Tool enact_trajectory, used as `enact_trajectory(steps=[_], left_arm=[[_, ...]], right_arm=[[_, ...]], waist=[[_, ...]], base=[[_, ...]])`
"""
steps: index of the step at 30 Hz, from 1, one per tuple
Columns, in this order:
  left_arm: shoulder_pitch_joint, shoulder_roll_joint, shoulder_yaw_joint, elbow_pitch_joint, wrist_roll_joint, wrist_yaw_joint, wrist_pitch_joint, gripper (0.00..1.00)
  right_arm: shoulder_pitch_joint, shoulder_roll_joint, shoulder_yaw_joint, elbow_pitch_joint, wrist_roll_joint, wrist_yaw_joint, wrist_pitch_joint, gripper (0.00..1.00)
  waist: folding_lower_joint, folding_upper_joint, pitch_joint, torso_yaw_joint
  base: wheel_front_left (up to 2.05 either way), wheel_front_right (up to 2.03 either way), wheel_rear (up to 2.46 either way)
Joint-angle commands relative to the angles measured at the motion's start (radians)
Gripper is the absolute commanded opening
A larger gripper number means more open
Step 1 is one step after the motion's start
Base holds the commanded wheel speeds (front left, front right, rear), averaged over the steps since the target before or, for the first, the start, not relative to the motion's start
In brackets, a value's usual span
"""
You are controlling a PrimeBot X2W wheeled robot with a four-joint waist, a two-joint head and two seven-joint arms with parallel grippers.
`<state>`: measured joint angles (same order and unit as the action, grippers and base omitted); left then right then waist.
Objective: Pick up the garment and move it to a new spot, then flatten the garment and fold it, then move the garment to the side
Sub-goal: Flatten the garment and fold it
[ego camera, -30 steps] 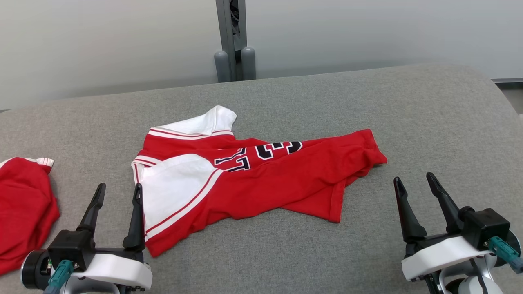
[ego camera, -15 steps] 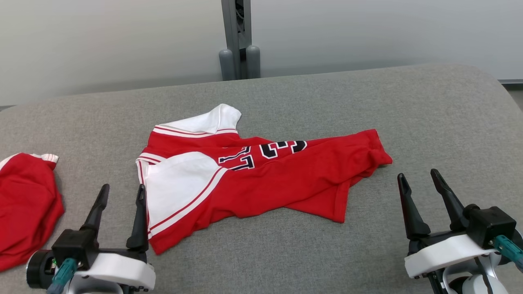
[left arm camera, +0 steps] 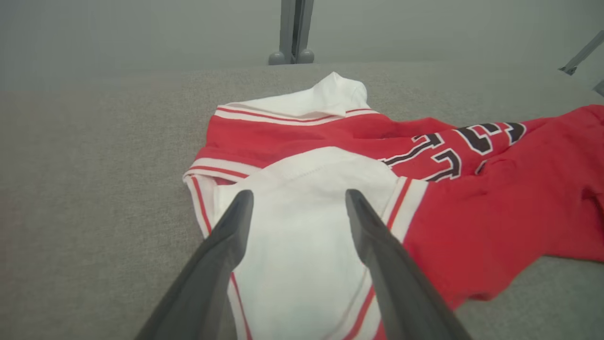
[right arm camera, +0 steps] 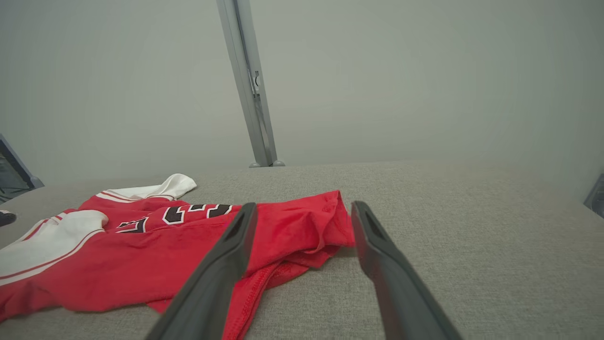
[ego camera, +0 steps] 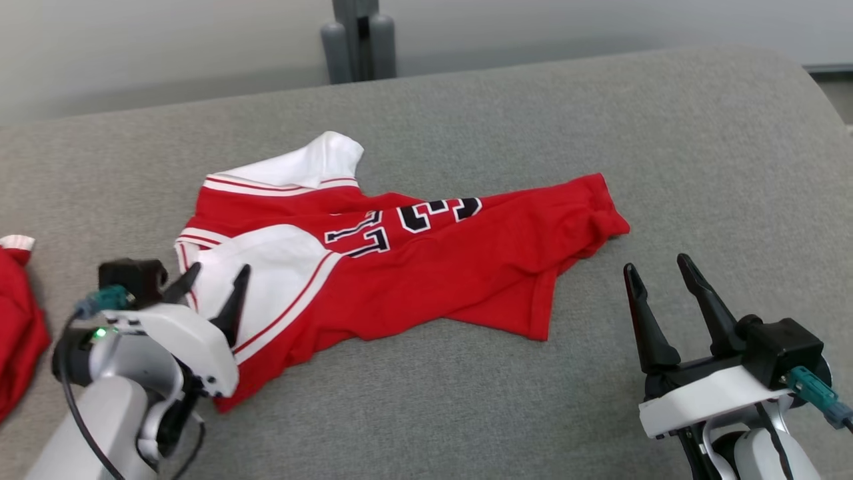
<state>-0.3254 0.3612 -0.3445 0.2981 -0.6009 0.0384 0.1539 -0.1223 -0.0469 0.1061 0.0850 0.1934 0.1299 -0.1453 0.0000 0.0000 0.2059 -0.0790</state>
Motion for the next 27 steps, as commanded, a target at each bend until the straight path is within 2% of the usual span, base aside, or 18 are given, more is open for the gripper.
enact_trajectory(steps=[1,12,15,16,18,19,21,23,25,27], left_arm=[[-0.026,0.008,0.009,0.019,-0.002,-0.008,-0.007,1.0],[-0.169,0.051,0.054,0.254,-0.041,-0.056,-0.012,1.0],[-0.187,0.052,0.054,0.289,-0.042,-0.06,-0.018,0.91],[-0.192,0.049,0.054,0.298,-0.046,-0.065,-0.019,0.86],[-0.197,0.045,0.05,0.308,-0.045,-0.068,-0.022,0.57],[-0.196,0.042,0.047,0.308,-0.045,-0.068,-0.023,0.48],[-0.191,0.038,0.044,0.298,-0.044,-0.067,-0.03,0.38],[-0.179,0.038,0.046,0.28,-0.038,-0.056,-0.044,0.24],[-0.168,0.037,0.045,0.259,-0.031,-0.05,-0.062,0.0],[-0.155,0.035,0.044,0.236,-0.027,-0.038,-0.076,0.0]], right_arm=[[-0.011,-0.007,-0.001,0.007,0.009,0.002,-0.011,1.0],[-0.066,-0.007,0.009,0.049,0.029,0.002,-0.056,1.0],[-0.078,-0.007,0.008,0.06,0.034,0.002,-0.065,1.0],[-0.079,-0.007,0.007,0.062,0.035,0.002,-0.068,1.0],[-0.079,-0.007,0.003,0.071,0.036,0.002,-0.071,1.0],[-0.082,-0.007,0.001,0.073,0.036,0.002,-0.073,1.0],[-0.086,-0.007,-0.002,0.076,0.037,0.002,-0.078,1.0],[-0.089,-0.007,-0.006,0.077,0.037,0.002,-0.081,1.0],[-0.092,-0.007,-0.013,0.078,0.04,0.002,-0.084,1.0],[-0.098,-0.007,-0.018,0.081,0.042,0.002,-0.086,1.0]], waist=[[0.0,0.0,0.034,-0.032],[0.0,0.0,0.113,-0.084],[0.0,0.0,0.119,-0.087],[0.0,0.0,0.121,-0.086],[0.0,0.0,0.124,-0.085],[0.0,0.0,0.124,-0.083],[0.0,0.0,0.124,-0.08],[0.0,0.0,0.123,-0.075],[0.0,0.0,0.122,-0.069],[0.0,0.0,0.121,-0.062]], base=[[0.0,0.0,0.0],[0.0,0.0,0.0],[0.0,0.0,0.0],[0.0,0.0,0.0],[0.0,0.0,0.0],[0.0,0.0,0.0],[0.0,0.0,0.0],[0.0,0.0,0.0],[0.0,0.0,0.0],[0.0,0.0,0.0]])
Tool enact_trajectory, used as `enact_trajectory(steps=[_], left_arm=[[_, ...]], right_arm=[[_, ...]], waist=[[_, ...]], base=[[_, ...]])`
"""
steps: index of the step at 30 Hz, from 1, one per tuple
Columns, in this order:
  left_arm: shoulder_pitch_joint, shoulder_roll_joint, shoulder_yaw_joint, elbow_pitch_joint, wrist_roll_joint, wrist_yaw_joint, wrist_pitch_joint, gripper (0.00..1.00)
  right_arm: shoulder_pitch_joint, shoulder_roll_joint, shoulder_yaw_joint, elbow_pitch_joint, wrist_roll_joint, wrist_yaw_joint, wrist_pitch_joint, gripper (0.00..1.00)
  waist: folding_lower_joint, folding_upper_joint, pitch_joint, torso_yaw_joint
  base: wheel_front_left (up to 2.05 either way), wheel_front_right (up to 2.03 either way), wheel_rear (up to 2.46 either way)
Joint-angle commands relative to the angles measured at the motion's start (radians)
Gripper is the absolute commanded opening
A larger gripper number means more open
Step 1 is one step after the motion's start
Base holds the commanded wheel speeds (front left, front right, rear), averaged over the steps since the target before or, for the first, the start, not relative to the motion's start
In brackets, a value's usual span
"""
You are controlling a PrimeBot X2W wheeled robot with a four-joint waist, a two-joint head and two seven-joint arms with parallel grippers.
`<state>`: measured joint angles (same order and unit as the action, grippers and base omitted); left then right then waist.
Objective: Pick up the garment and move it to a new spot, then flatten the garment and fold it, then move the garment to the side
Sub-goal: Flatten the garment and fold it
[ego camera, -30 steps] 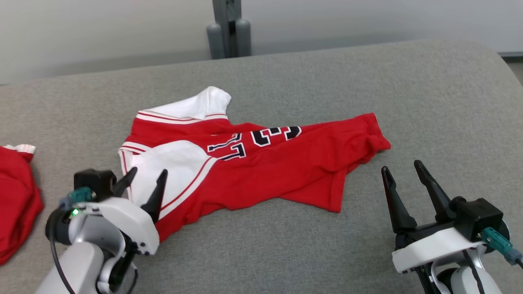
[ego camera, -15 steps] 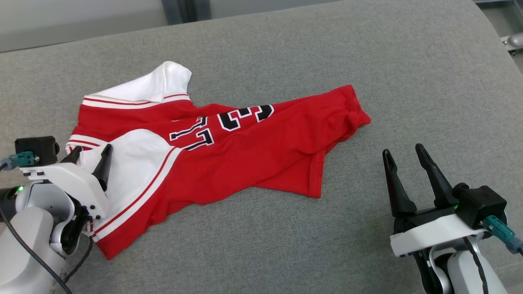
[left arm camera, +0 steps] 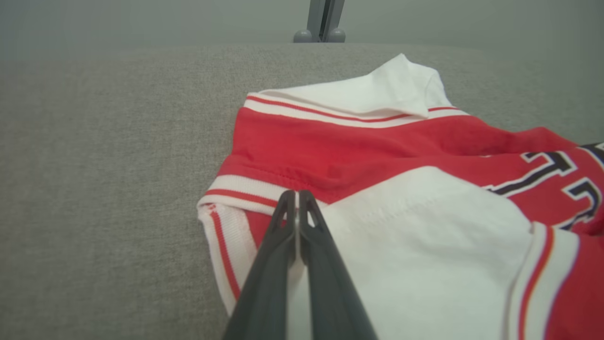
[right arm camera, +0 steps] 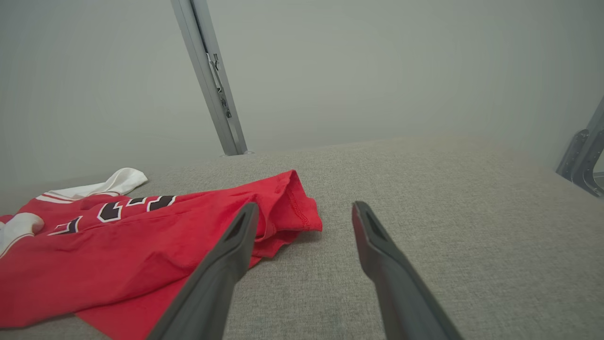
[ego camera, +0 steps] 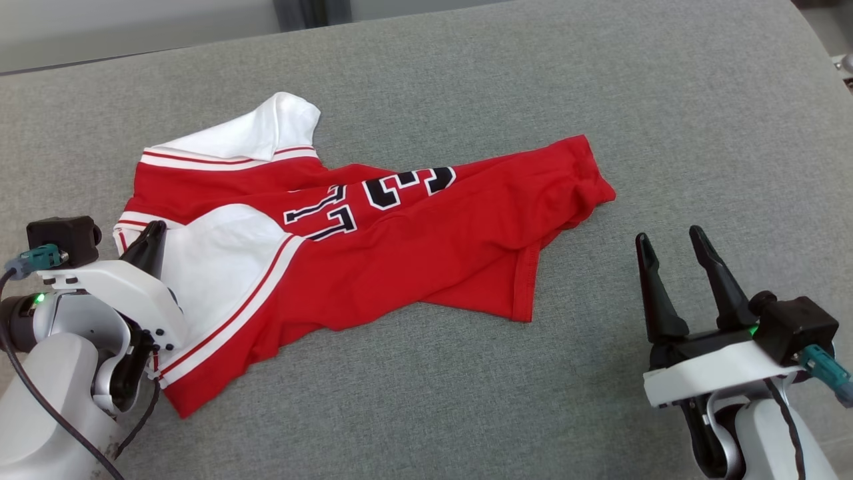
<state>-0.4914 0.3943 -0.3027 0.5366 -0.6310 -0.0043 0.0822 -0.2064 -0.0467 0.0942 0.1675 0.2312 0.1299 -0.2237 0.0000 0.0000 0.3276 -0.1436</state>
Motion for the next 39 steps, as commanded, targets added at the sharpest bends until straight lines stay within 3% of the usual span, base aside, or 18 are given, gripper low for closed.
enact_trajectory(steps=[1,11,23,24,25,26,27,28,33,39], left_arm=[[0.016,0.001,0.002,-0.013,0.007,0.01,-0.011,0.0],[0.038,-0.015,-0.013,-0.14,0.019,0.047,-0.02,0.0],[0.045,-0.043,-0.072,-0.297,0.056,0.07,-0.012,0.0],[0.047,-0.042,-0.075,-0.303,0.06,0.073,-0.011,0.0],[0.048,-0.041,-0.076,-0.311,0.063,0.075,-0.01,0.0],[0.049,-0.04,-0.075,-0.32,0.063,0.076,-0.018,0.0],[0.049,-0.039,-0.075,-0.324,0.065,0.078,-0.023,0.0],[0.051,-0.04,-0.075,-0.327,0.064,0.081,-0.025,0.0],[0.05,-0.033,-0.051,-0.357,0.067,0.105,-0.058,0.0],[0.061,0.002,-0.003,-0.45,0.079,0.137,-0.109,0.0]], right_arm=[[-0.018,-0.007,-0.01,0.0,0.004,0.002,-0.008,1.0],[-0.128,-0.02,-0.016,0.062,0.001,0.002,0.053,1.0],[-0.301,-0.108,0.089,0.334,0.102,0.002,0.108,1.0],[-0.311,-0.111,0.096,0.349,0.114,0.002,0.107,0.89],[-0.321,-0.109,0.103,0.36,0.134,0.002,0.104,0.56],[-0.329,-0.111,0.116,0.371,0.151,0.002,0.106,0.38],[-0.339,-0.116,0.124,0.381,0.166,0.002,0.102,0.09],[-0.347,-0.118,0.129,0.384,0.184,0.002,0.096,0.0],[-0.365,-0.139,0.16,0.364,0.27,0.002,0.071,0.0],[-0.366,-0.191,0.137,0.249,0.338,0.001,0.018,0.0]], waist=[[0.0,0.0,-0.002,0.006],[0.0,0.0,0.005,0.047],[0.0,0.0,0.034,0.124],[0.0,0.0,0.036,0.126],[0.0,0.0,0.038,0.128],[0.0,0.0,0.039,0.128],[0.0,0.0,0.04,0.129],[0.0,0.0,0.041,0.129],[0.0,0.0,0.033,0.123],[0.0,0.0,-0.001,0.107]], base=[[0.0,0.0,0.0],[0.0,0.0,0.0],[0.0,0.0,0.0],[0.0,0.0,0.0],[0.0,0.0,0.0],[0.0,0.0,0.0],[0.0,0.0,0.0],[0.0,0.0,0.0],[0.0,0.0,0.0],[0.0,0.0,0.0]])
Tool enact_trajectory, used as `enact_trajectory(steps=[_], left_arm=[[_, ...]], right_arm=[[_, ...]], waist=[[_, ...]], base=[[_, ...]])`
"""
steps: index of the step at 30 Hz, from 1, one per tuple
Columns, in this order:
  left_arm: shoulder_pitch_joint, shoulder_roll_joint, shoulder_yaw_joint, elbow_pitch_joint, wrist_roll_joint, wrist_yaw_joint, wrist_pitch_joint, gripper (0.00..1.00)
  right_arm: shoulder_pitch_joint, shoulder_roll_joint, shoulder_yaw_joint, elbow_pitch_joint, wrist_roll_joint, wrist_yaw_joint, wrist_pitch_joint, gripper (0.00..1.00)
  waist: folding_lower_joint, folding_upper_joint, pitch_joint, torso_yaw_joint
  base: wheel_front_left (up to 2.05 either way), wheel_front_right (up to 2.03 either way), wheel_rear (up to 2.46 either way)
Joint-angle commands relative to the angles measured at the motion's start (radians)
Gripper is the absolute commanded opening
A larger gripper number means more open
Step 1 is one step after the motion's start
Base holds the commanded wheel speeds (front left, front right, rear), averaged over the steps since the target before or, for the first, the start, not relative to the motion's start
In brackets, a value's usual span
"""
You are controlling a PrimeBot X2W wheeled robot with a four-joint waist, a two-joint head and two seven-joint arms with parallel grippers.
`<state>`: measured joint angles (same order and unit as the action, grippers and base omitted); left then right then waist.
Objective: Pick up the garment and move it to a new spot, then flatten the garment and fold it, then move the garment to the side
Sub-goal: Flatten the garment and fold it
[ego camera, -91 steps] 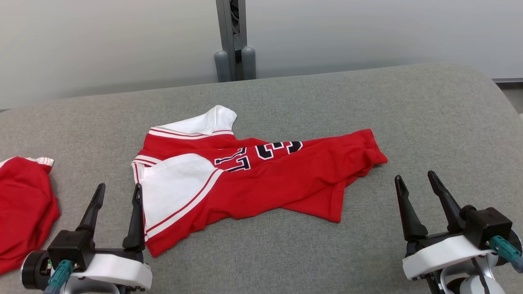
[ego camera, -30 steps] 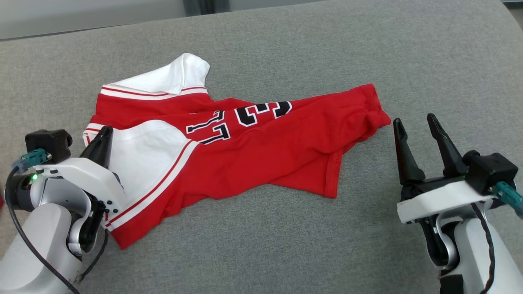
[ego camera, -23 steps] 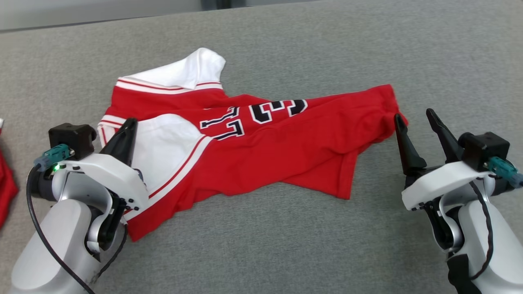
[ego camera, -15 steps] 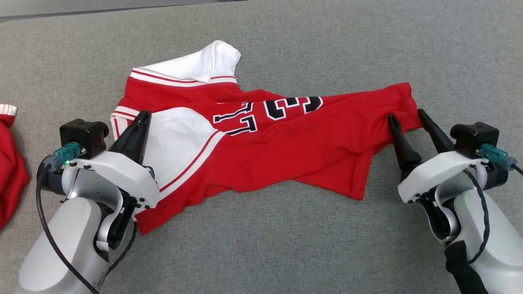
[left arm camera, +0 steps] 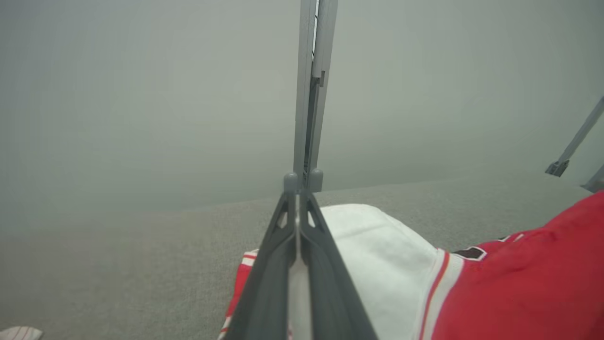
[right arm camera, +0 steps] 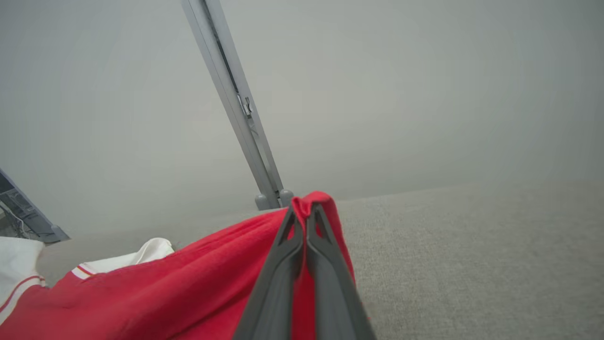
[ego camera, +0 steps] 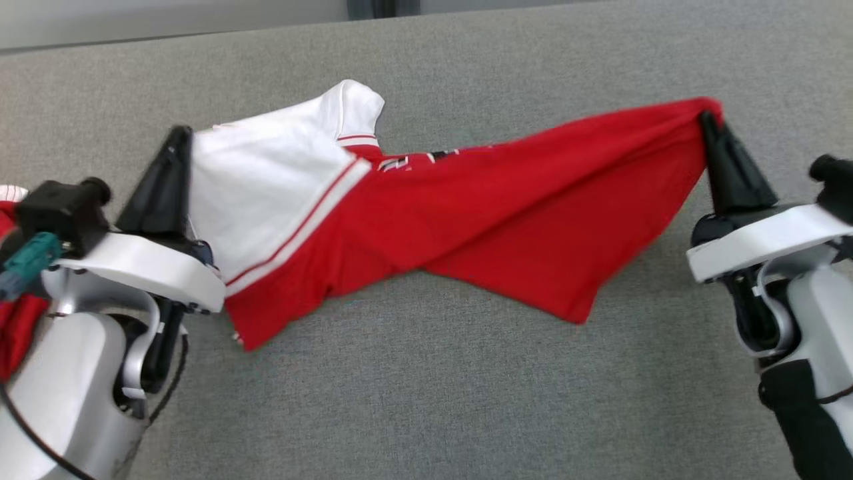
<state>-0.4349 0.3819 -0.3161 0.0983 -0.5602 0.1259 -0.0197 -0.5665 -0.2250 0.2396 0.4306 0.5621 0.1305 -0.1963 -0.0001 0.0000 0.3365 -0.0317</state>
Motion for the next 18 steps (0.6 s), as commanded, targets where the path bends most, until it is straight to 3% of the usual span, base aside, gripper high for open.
enact_trajectory(steps=[1,10,11,18], left_arm=[[0.004,0.02,0.019,-0.037,0.014,0.015,-0.017,0.0],[-0.031,0.072,0.099,-0.32,0.062,0.091,-0.055,0.0],[-0.045,0.083,0.105,-0.38,0.074,0.098,-0.046,0.0],[-0.136,0.136,0.127,-0.54,0.141,0.117,-0.017,0.0]], right_arm=[[-0.003,-0.019,-0.016,-0.041,0.015,0.001,-0.012,0.0],[0.047,-0.047,-0.106,-0.354,0.027,0.001,0.016,0.0],[0.062,-0.044,-0.126,-0.436,0.016,0.001,0.036,0.0],[0.1,-0.012,-0.21,-0.643,-0.03,0.001,0.088,0.0]], waist=[[0.0001,0.0,-0.017,-0.007],[0.0001,0.0,-0.081,-0.012],[0.0001,0.0,-0.094,-0.011],[0.0001,0.0,-0.121,-0.012]], base=[[0.0,0.0,0.0],[0.0,0.0,0.0],[0.0,0.0,0.0],[0.0,0.0,0.0]])
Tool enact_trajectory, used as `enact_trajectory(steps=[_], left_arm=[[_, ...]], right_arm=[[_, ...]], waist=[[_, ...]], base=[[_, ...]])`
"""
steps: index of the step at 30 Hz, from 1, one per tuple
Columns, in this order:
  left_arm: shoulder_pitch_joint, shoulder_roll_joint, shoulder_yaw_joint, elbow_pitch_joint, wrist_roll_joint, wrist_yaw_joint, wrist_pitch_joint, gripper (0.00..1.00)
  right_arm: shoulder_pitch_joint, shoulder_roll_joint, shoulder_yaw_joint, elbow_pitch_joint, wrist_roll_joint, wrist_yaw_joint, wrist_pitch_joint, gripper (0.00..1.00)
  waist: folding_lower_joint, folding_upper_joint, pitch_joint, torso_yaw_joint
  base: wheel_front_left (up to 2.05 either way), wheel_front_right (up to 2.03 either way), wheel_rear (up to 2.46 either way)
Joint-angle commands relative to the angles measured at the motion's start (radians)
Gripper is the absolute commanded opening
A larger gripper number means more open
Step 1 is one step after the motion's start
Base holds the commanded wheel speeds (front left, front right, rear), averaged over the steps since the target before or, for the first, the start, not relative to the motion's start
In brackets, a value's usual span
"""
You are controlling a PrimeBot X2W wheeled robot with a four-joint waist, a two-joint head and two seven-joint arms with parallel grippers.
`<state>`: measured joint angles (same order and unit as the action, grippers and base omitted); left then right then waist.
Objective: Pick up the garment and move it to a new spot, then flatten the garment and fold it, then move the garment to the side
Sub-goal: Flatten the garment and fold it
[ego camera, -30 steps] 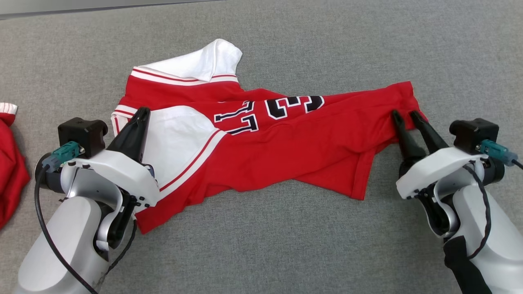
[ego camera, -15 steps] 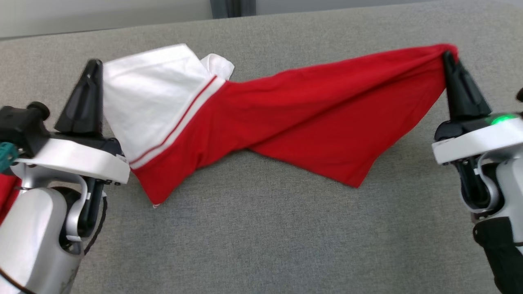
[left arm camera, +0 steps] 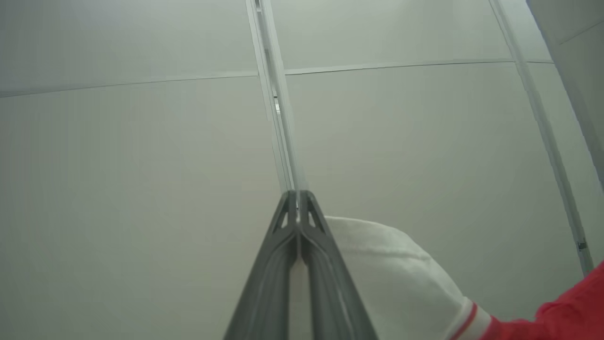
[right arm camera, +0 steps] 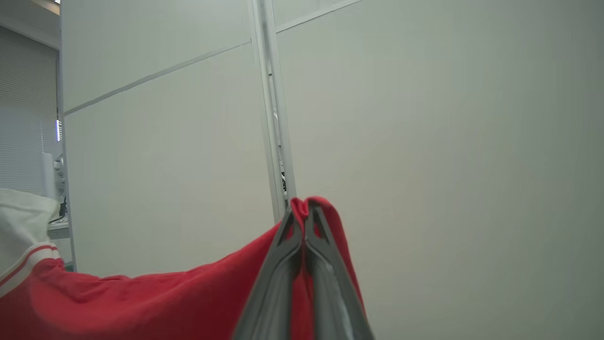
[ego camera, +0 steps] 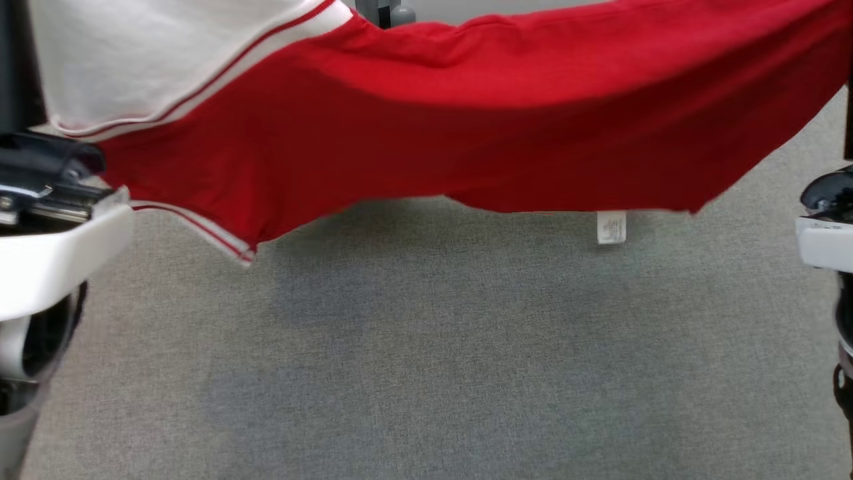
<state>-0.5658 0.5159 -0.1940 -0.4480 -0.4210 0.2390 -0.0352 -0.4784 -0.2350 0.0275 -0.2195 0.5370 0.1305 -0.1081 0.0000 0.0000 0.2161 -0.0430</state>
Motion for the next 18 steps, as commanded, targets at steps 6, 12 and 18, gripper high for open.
enact_trajectory(steps=[6,12,18], left_arm=[[-0.137,0.04,-0.006,-0.049,0.042,-0.019,0.051,0.0],[-0.263,0.045,-0.066,-0.012,0.047,-0.069,0.112,0.0],[-0.405,-0.008,-0.13,0.133,0.016,-0.127,0.131,0.0]], right_arm=[[0.018,0.034,-0.059,-0.073,-0.089,0.001,0.037,0.0],[0.015,0.035,-0.052,-0.05,-0.168,0.001,0.059,0.0],[-0.071,0.041,-0.023,0.063,-0.178,0.001,0.056,0.0]], waist=[[0.0,0.0,-0.018,-0.011],[0.0,0.0,-0.019,-0.022],[0.0,0.0,0.017,-0.032]], base=[[0.0,0.0,0.0],[0.0,0.0,0.0],[0.0,0.0,0.0]])
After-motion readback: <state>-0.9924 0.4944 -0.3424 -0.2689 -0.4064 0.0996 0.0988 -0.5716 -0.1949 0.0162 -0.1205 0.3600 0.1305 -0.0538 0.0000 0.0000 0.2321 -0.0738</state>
